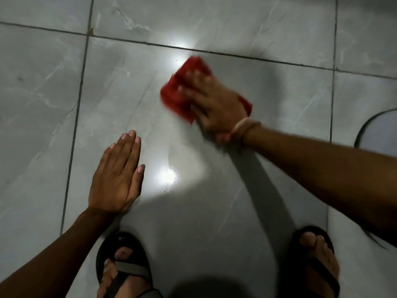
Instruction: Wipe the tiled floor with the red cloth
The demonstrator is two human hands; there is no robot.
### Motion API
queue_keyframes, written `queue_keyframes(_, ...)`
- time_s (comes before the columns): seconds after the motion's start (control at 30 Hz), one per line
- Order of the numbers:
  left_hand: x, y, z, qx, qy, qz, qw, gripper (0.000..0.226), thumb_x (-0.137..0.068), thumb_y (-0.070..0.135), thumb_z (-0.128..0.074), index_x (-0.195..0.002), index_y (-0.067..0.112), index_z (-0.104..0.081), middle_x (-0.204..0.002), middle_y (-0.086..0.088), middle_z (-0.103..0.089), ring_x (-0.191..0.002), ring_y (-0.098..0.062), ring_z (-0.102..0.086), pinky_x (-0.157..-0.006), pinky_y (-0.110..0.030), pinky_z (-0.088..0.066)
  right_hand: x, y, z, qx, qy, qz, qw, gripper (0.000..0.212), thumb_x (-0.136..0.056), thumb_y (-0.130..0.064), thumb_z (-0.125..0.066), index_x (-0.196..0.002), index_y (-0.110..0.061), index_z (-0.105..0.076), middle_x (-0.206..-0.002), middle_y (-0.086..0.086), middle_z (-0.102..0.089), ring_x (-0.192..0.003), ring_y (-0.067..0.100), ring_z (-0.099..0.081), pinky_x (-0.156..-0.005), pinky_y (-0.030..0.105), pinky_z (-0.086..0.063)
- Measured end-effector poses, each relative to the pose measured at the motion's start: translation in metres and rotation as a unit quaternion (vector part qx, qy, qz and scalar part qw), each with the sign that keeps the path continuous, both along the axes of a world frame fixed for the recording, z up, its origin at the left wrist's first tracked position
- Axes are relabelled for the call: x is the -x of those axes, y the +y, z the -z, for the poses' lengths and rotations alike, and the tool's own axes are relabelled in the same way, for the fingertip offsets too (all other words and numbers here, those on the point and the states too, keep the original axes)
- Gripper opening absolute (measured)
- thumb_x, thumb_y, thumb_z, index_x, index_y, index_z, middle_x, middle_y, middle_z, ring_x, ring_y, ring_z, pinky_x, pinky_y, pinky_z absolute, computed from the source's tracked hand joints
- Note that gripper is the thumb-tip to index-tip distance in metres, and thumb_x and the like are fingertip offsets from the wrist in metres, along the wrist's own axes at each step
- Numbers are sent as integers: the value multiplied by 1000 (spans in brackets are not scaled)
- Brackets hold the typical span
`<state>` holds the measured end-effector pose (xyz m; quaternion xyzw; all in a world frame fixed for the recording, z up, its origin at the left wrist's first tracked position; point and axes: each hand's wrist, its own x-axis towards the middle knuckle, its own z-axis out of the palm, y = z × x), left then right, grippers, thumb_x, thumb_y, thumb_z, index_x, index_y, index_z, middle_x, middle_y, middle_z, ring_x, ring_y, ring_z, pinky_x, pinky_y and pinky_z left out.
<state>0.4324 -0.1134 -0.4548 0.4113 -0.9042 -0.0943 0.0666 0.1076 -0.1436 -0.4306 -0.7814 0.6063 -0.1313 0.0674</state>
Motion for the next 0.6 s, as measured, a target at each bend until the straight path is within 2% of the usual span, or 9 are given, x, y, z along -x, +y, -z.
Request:
queue_keyframes(0.07, 0, 0, 1, 11, -2, -1, 1000, 62, -107, 28, -35, -162, 0, -31, -172, -15, -28, -161, -27, -25, -130, -45, -22, -16, 39, 5, -19, 27, -178, 984, 48, -103, -26, -59, -149, -13, -54, -159, 22, -47, -150, 39, -43, -125, 53, -38)
queue_keyframes(0.13, -1, 0, 3, 15, -3, 1, 1000, 62, -107, 28, -35, -163, 1, -31, -172, -15, -28, -161, -27, -25, -130, -45, -22, -11, 39, 7, -42, 48, -227, 972, 48, -106, -30, -53, -153, -17, -50, -163, 18, -42, -153, 35, -38, -127, 50, -36)
queue_keyframes(0.17, 0, 1, 3, 13, -3, 3, 1000, 62, -107, 28, -34, -163, 1, -31, -173, -15, -27, -161, -27, -25, -130, -45, -23, -8, 28, 7, -38, 44, -203, 977, 48, -106, -30, -52, -153, -17, -49, -163, 17, -42, -154, 34, -38, -128, 50, -35)
queue_keyframes(0.23, 0, 0, 4, 9, -6, 1, 1000, 62, -108, 28, -34, -163, 1, -29, -173, -14, -26, -162, -27, -24, -130, -46, -23, -8, -11, 4, -18, 18, -58, 998, 48, -107, -31, -49, -154, -18, -47, -164, 16, -41, -155, 34, -35, -129, 49, -33)
queue_keyframes(0.3, -2, 1, 4, 6, -6, 1, 1000, 63, -107, 29, -34, -163, 1, -28, -174, -14, -25, -163, -27, -22, -131, -45, -22, -9, -57, -2, -29, 12, 118, 992, 51, -111, -35, -39, -160, -22, -36, -170, 13, -30, -159, 30, -26, -132, 46, -26)
queue_keyframes(0.37, -1, 0, 2, 4, -1, 2, 1000, 63, -107, 29, -34, -163, 1, -28, -174, -14, -24, -163, -26, -21, -132, -43, -19, -16, -83, -3, -51, 23, 189, 980, 52, -112, -36, -33, -162, -23, -29, -172, 11, -23, -161, 28, -20, -133, 42, -21)
queue_keyframes(0.47, 0, 0, 1, 3, -6, -1, 1000, 63, -107, 28, -36, -163, 1, -29, -173, -15, -25, -162, -28, -24, -131, -44, -21, -21, -59, -5, -50, 30, 81, 995, 51, -112, -36, -36, -160, -20, -35, -170, 16, -28, -159, 32, -25, -132, 45, -26)
queue_keyframes(0.53, -1, 0, 2, 11, -9, 2, 1000, 62, -107, 27, -36, -163, 0, -30, -173, -16, -27, -161, -28, -25, -130, -46, -23, -27, -2, -3, -30, 20, -45, 998, 49, -107, -31, -46, -154, -14, -47, -164, 21, -39, -155, 38, -34, -129, 51, -32)
queue_keyframes(0.6, -2, 0, 3, 12, -12, 1, 1000, 63, -107, 27, -35, -163, 1, -29, -173, -16, -26, -162, -28, -24, -131, -47, -23, -42, 85, 3, -28, -4, -111, 993, 50, -101, -25, -52, -148, -10, -55, -157, 26, -46, -150, 42, -42, -124, 55, -39)
